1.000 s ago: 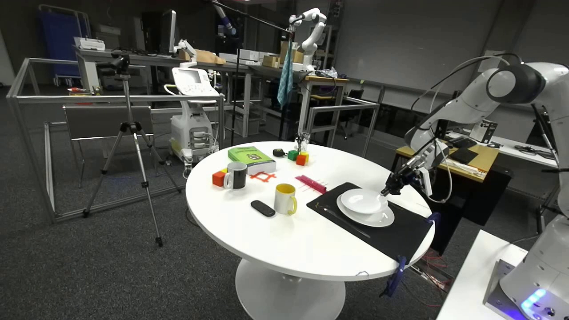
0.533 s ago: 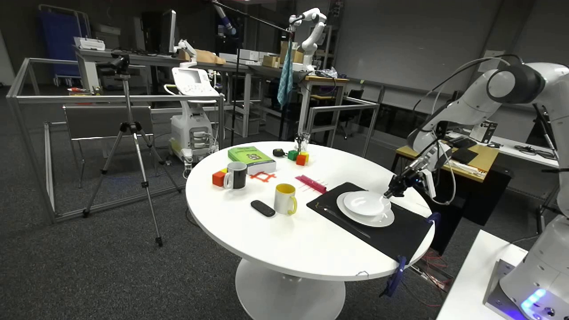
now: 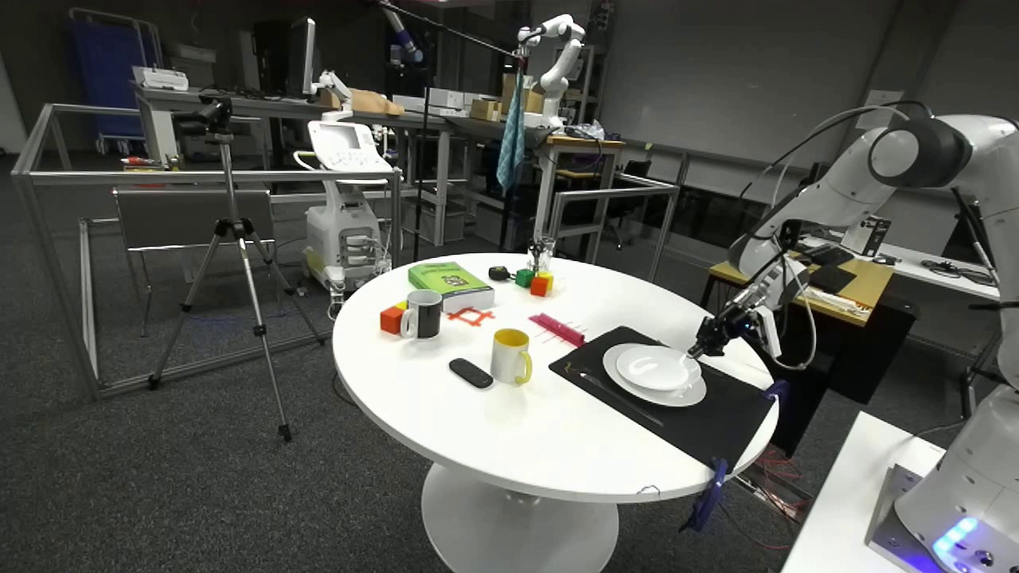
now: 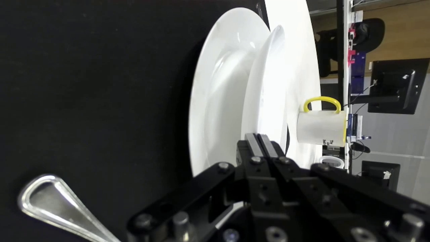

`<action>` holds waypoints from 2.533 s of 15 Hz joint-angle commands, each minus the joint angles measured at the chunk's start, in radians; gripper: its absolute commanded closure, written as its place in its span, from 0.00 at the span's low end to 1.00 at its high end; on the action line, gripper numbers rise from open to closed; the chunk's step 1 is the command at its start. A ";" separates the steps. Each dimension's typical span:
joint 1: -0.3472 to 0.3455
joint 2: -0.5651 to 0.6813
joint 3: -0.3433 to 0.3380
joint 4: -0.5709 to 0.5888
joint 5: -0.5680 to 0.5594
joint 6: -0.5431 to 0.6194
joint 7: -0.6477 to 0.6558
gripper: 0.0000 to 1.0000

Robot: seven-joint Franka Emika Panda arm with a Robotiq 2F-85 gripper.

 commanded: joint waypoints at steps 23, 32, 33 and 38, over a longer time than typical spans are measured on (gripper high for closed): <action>-0.013 0.020 0.017 0.031 0.022 0.049 -0.132 0.99; -0.005 0.049 0.023 0.048 0.034 0.042 -0.108 0.99; -0.005 0.050 0.024 0.049 0.034 0.042 -0.108 0.99; -0.004 0.060 0.023 0.056 0.027 0.040 -0.105 0.56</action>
